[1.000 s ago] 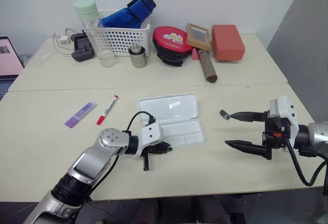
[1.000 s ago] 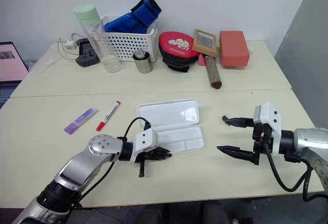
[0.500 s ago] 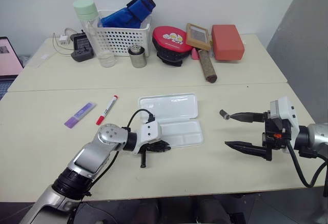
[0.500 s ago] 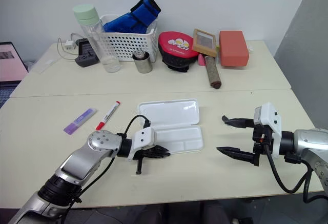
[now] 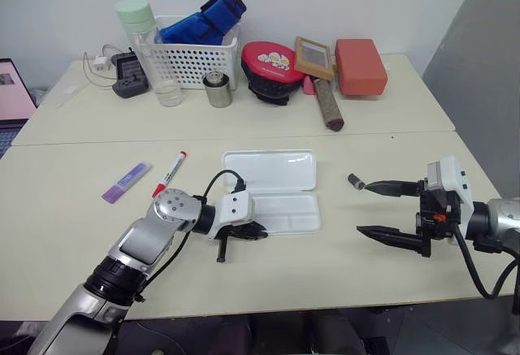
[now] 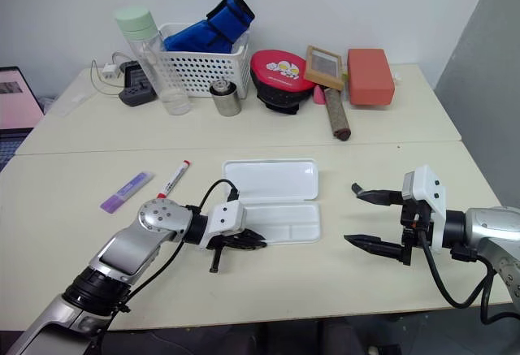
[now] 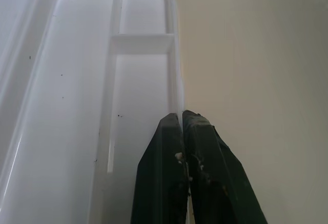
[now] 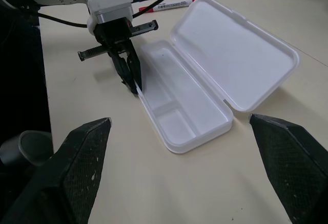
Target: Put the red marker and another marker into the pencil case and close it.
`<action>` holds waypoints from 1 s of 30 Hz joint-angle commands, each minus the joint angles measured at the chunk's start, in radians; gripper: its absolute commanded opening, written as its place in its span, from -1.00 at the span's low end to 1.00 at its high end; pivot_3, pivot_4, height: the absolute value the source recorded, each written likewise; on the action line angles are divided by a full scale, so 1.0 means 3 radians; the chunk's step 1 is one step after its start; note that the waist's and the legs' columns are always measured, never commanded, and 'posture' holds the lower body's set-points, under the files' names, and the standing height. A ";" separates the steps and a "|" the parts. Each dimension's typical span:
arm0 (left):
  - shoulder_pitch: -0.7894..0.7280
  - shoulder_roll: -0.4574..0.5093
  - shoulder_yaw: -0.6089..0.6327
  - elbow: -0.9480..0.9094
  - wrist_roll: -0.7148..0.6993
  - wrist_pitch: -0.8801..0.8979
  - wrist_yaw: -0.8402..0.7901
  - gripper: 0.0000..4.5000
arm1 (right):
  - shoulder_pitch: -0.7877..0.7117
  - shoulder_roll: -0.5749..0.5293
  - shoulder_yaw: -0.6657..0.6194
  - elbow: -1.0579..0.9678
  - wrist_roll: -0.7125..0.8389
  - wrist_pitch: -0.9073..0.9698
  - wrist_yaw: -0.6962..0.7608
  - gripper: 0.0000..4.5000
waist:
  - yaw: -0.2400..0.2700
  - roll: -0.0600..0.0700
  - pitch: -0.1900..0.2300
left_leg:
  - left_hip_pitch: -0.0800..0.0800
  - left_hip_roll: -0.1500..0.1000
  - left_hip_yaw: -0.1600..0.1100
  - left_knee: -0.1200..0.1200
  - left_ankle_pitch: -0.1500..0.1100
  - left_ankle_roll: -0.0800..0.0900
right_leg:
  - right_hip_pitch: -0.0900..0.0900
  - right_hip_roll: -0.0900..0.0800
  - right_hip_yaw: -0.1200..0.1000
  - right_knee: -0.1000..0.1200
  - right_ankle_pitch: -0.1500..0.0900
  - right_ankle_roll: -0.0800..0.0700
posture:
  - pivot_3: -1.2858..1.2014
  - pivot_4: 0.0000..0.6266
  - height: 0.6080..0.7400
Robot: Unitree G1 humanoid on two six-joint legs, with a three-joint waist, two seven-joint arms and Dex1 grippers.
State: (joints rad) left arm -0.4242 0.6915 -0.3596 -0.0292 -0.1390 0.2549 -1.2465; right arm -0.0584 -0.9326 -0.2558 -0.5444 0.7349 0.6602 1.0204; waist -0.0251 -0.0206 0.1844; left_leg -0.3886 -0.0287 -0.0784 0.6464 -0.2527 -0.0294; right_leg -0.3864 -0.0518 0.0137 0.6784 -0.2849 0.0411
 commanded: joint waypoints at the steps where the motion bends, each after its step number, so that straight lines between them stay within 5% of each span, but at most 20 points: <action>1: -0.0081 0.0013 0.0016 0.0024 0.0031 -0.0073 -0.0066 -0.99 | -0.0037 0.0008 -0.0071 -0.0071 0.0043 -0.0067 -0.0012 1.00 | 0.0000 0.0000 0.0000 | 0.0000 0.0000 0.0000 0.0000 0.0000 0.0000 | 0.0000 0.0000 0.0000 0.0000 0.0000 0.0000 | 0.03 -0.52 1.00; 14: -0.0044 0.0019 0.0039 -0.0012 0.0005 0.0010 -0.0080 -0.99 | -0.0032 0.0021 -0.0050 -0.0079 0.0022 -0.0071 -0.0020 1.00 | -0.0001 0.0000 0.0000 | 0.0000 0.0000 0.0000 0.0000 0.0000 0.0000 | 0.0000 0.0000 0.0000 0.0000 0.0000 0.0000 | 0.03 -0.52 1.00; 25: -0.0060 0.0066 0.0230 -0.0350 -0.0302 0.0316 -0.0145 -0.01 | -0.0058 0.0025 -0.0030 -0.0037 0.0012 -0.0087 0.0002 1.00 | -0.0002 0.0000 0.0000 | 0.0000 0.0000 0.0000 0.0000 0.0000 0.0000 | 0.0000 0.0000 0.0000 0.0000 0.0000 0.0000 | 0.03 -0.52 1.00; 30: 0.0008 0.0125 0.0718 -0.0932 -0.0943 0.0917 -0.0025 0.43 | -0.0046 0.0029 -0.0051 -0.0072 0.0046 -0.0070 -0.0008 1.00 | -0.0003 -0.0002 0.0001 | -0.0002 0.0000 -0.0001 0.0001 0.0000 0.0000 | -0.0001 0.0000 0.0000 0.0000 0.0000 0.0000 | 0.03 -0.52 1.00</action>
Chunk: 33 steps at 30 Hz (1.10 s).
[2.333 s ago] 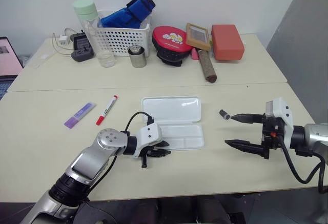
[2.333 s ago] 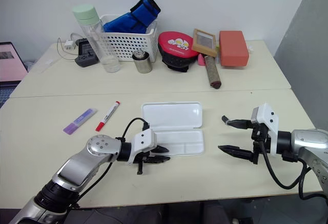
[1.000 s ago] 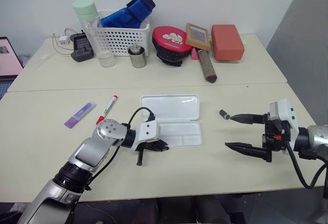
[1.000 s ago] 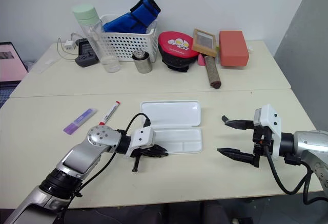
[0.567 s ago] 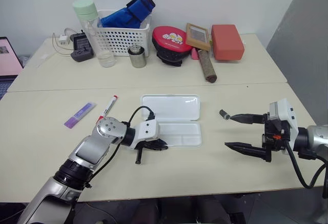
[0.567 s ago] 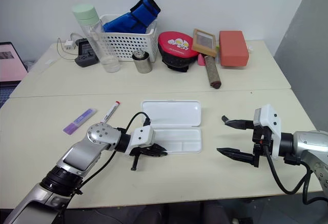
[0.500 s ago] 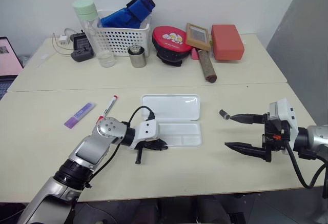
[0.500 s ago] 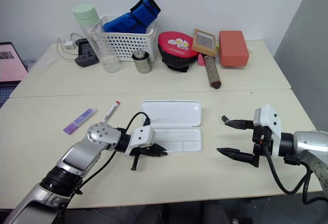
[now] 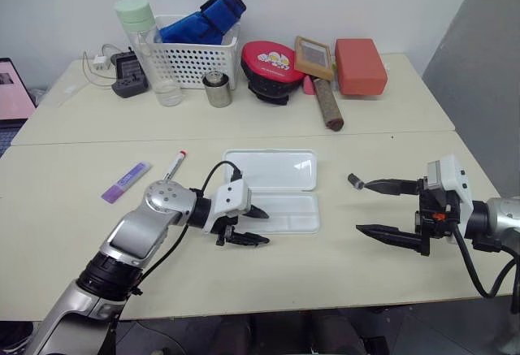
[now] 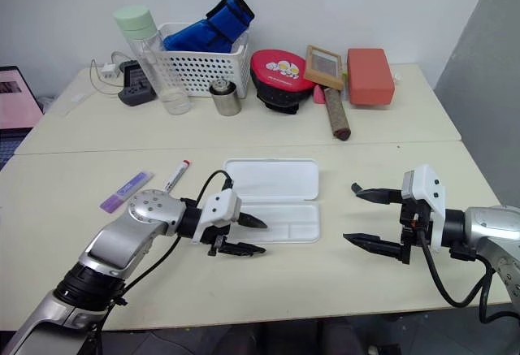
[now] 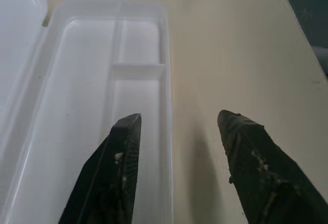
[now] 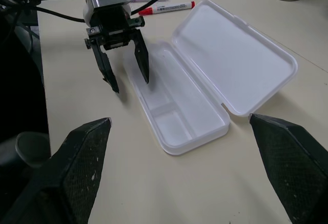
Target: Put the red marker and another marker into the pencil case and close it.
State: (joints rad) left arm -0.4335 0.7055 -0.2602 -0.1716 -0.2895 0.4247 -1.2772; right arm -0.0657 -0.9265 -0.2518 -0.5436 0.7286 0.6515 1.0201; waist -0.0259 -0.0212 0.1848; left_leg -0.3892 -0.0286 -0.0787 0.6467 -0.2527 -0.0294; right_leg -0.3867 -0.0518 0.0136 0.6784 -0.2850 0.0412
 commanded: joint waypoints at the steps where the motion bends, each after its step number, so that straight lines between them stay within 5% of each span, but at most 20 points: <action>1: 0.0083 0.0097 0.0521 -0.0574 -0.0566 0.0477 0.0144 0.53 | -0.0021 0.0013 -0.0075 -0.0089 0.0086 -0.0034 -0.0012 1.00 | -0.0004 0.0000 0.0000 | 0.0000 0.0000 0.0000 0.0000 0.0000 0.0000 | -0.0001 0.0000 0.0000 0.0000 0.0000 0.0000 | 0.03 -0.52 1.00; 6: 0.0216 0.0117 0.1273 -0.0767 -0.0970 0.0938 0.0672 0.95 | -0.0181 0.0109 -0.0102 -0.0127 0.0255 0.0013 -0.0116 1.00 | -0.0016 0.0000 0.0000 | 0.0003 0.0004 -0.0001 0.0000 0.0000 0.0000 | 0.0000 0.0000 0.0001 0.0002 0.0000 0.0000 | 0.03 -0.52 1.00; 13: 0.0442 0.0225 0.1856 -0.0213 -0.0485 0.0778 0.1485 1.00 | -0.0692 0.0276 0.0176 -0.0055 0.0363 0.0079 -0.0223 1.00 | -0.0014 0.0000 0.0000 | 0.0015 0.0007 0.0002 -0.0003 0.0000 0.0000 | 0.0003 0.0004 0.0004 0.0004 0.0000 0.0000 | 0.03 -0.52 1.00; 18: 0.0268 0.0232 0.1801 0.0490 -0.0073 0.0507 0.1934 1.00 | -0.1003 0.0380 0.0420 0.0082 0.0279 0.0059 -0.0212 1.00 | 0.0009 -0.0002 0.0001 | 0.0011 0.0004 0.0001 -0.0002 0.0000 -0.0001 | 0.0003 -0.0001 0.0002 0.0001 0.0000 -0.0001 | 0.03 -0.52 1.00; 31: -0.0118 -0.0162 0.1422 0.1195 -0.0014 0.0948 0.2223 1.00 | -0.1072 0.0431 0.0452 0.0063 0.0277 0.0071 -0.0281 1.00 | 0.0006 -0.0005 0.0001 | -0.0003 0.0002 -0.0002 0.0000 0.0000 -0.0001 | -0.0008 -0.0006 0.0000 0.0004 0.0001 -0.0001 | 0.03 -0.52 1.00; 33: -0.0152 -0.0156 0.1387 0.1324 0.0060 0.0918 0.2284 0.83 | -0.1056 0.0420 0.0428 0.0047 0.0288 0.0079 -0.0298 1.00 | -0.0005 -0.0005 0.0001 | -0.0002 0.0003 -0.0003 0.0000 0.0000 -0.0001 | -0.0008 -0.0006 0.0000 0.0004 0.0001 -0.0001 | 0.03 -0.52 1.00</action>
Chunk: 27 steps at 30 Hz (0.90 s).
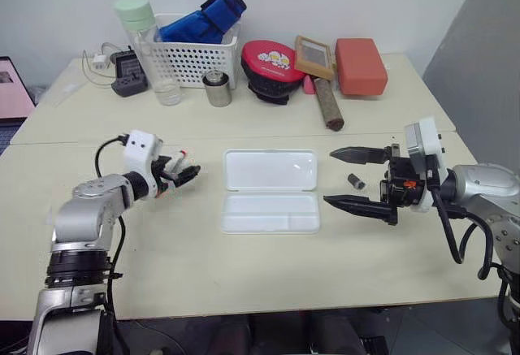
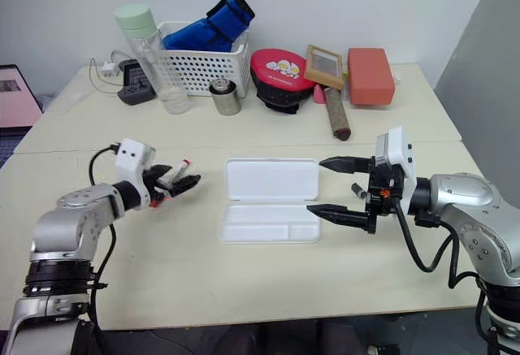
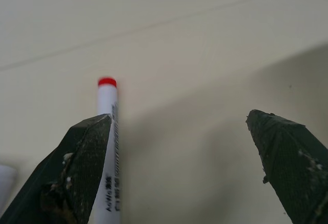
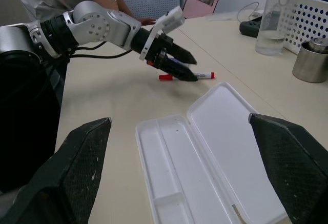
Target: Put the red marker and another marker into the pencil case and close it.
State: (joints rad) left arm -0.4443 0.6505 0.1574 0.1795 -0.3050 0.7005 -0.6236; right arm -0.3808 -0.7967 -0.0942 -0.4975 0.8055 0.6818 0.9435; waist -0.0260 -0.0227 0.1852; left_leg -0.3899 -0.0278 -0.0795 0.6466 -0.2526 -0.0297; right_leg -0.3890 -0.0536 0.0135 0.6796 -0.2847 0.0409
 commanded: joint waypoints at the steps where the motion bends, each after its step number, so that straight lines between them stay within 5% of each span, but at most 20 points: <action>1: -0.0132 0.0022 -0.0017 0.0216 0.0129 -0.0006 0.0124 0.82 | 0.0004 -0.0016 -0.0109 -0.0114 0.0039 -0.0019 -0.0052 1.00 | -0.0005 0.0000 0.0000 | 0.0000 0.0001 0.0000 0.0000 0.0000 0.0000 | -0.0001 0.0000 0.0000 0.0000 0.0000 0.0000 | 0.03 -0.52 1.00; 9: -0.0201 0.0006 -0.0060 0.0478 0.0214 -0.0073 0.0183 0.34 | 0.0035 -0.0036 -0.0138 -0.0154 0.0067 -0.0008 -0.0099 1.00 | -0.0004 -0.0001 -0.0001 | 0.0000 0.0001 -0.0001 0.0000 0.0000 0.0000 | 0.0000 -0.0001 0.0000 0.0000 0.0000 0.0000 | 0.03 -0.52 1.00; 18: -0.0128 -0.0049 -0.0021 0.0128 0.0110 -0.0201 0.0085 -0.49 | 0.0031 -0.0029 -0.0101 -0.0124 0.0065 -0.0008 -0.0101 1.00 | -0.0003 -0.0001 -0.0001 | 0.0000 0.0000 -0.0001 0.0000 0.0000 0.0000 | 0.0000 -0.0002 0.0000 0.0000 0.0000 0.0000 | 0.03 -0.52 1.00; 21: -0.0100 -0.0033 0.0037 0.0010 0.0082 -0.0173 0.0125 -0.43 | 0.0040 -0.0034 -0.0106 -0.0132 0.0071 -0.0004 -0.0097 1.00 | -0.0003 -0.0001 -0.0001 | -0.0002 0.0000 -0.0002 0.0000 0.0000 0.0000 | 0.0000 -0.0002 0.0000 -0.0001 0.0000 0.0000 | 0.03 -0.52 1.00; 27: -0.0178 0.0084 0.0217 0.0117 0.0165 -0.0154 0.0380 0.11 | 0.0033 -0.0043 -0.0097 -0.0103 0.0053 -0.0009 -0.0081 1.00 | -0.0009 -0.0001 -0.0001 | -0.0001 0.0001 -0.0001 0.0000 0.0000 0.0000 | -0.0001 -0.0002 0.0000 0.0000 0.0000 0.0000 | 0.03 -0.52 1.00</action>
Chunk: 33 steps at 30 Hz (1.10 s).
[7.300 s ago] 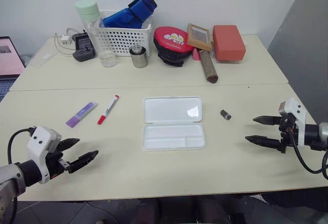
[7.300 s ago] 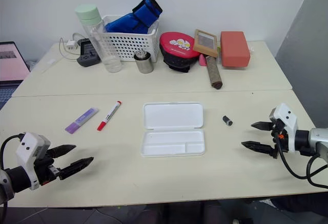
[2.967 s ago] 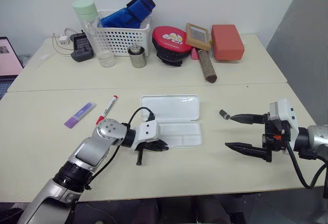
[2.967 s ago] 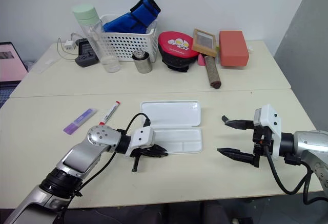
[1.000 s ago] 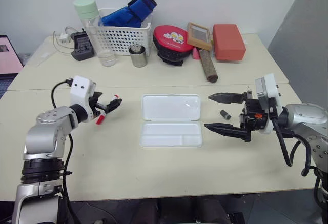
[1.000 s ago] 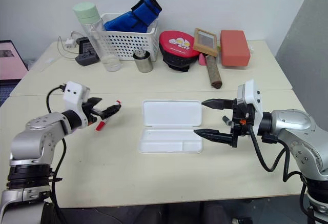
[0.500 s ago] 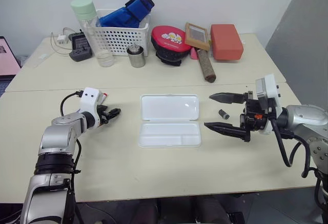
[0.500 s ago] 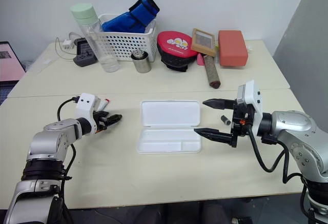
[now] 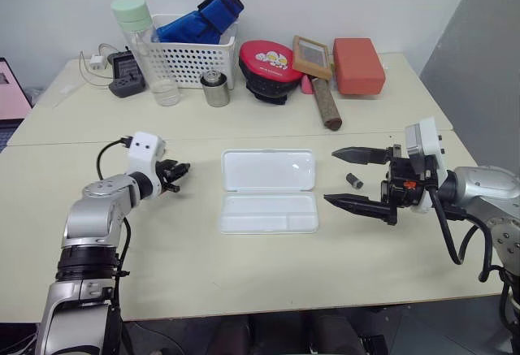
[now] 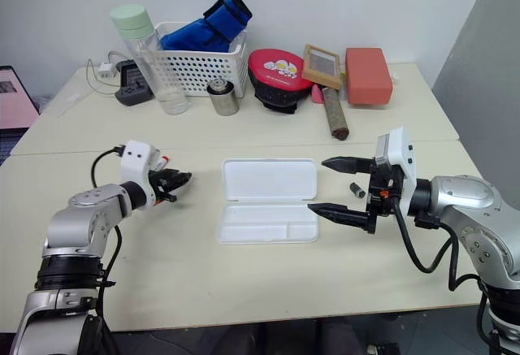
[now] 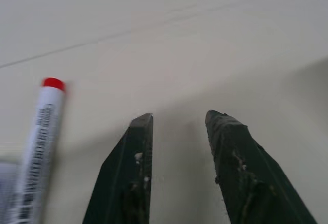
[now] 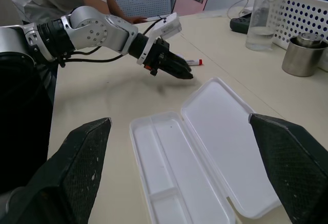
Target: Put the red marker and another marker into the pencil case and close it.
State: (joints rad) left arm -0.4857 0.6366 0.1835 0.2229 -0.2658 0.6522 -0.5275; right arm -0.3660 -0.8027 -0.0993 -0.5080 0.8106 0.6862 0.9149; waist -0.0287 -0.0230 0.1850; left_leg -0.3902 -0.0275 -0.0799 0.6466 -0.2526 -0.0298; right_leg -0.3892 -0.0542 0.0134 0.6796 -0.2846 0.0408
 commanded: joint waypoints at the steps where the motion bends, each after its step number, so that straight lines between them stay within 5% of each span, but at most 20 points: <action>1: -0.0018 0.0149 0.0153 -0.0039 0.0017 0.0031 0.0054 0.20 | -0.0017 -0.0020 -0.0078 -0.0065 0.0035 -0.0025 0.0016 1.00 | 0.0000 0.0000 0.0000 | 0.0000 0.0000 0.0001 0.0000 0.0000 0.0000 | 0.0000 0.0000 0.0001 0.0000 0.0000 0.0000 | 0.03 -0.52 1.00; 10: 0.0282 0.0236 0.0257 -0.0177 -0.0046 0.0270 0.0026 0.98 | -0.0012 -0.0015 -0.0083 -0.0071 0.0045 -0.0023 0.0013 1.00 | -0.0002 0.0000 0.0000 | 0.0000 0.0000 0.0001 -0.0001 0.0000 0.0000 | -0.0001 0.0000 0.0002 -0.0001 0.0000 0.0000 | 0.03 -0.52 1.00; 33: 0.0129 0.0256 0.0286 -0.0120 -0.0049 0.0195 0.0054 0.98 | -0.0035 -0.0011 -0.0083 -0.0047 0.0042 -0.0016 0.0002 1.00 | 0.0006 0.0000 0.0000 | 0.0000 0.0000 -0.0001 0.0000 0.0000 0.0000 | 0.0000 -0.0001 0.0000 -0.0001 0.0001 -0.0001 | 0.03 -0.52 1.00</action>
State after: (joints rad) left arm -0.4305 0.6967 0.2437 0.1963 -0.2785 0.7288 -0.5128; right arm -0.3659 -0.8029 -0.0989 -0.5062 0.8105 0.6869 0.9151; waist -0.0269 -0.0230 0.1850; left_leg -0.3902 -0.0275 -0.0800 0.6465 -0.2526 -0.0298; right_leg -0.3892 -0.0544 0.0136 0.6794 -0.2844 0.0405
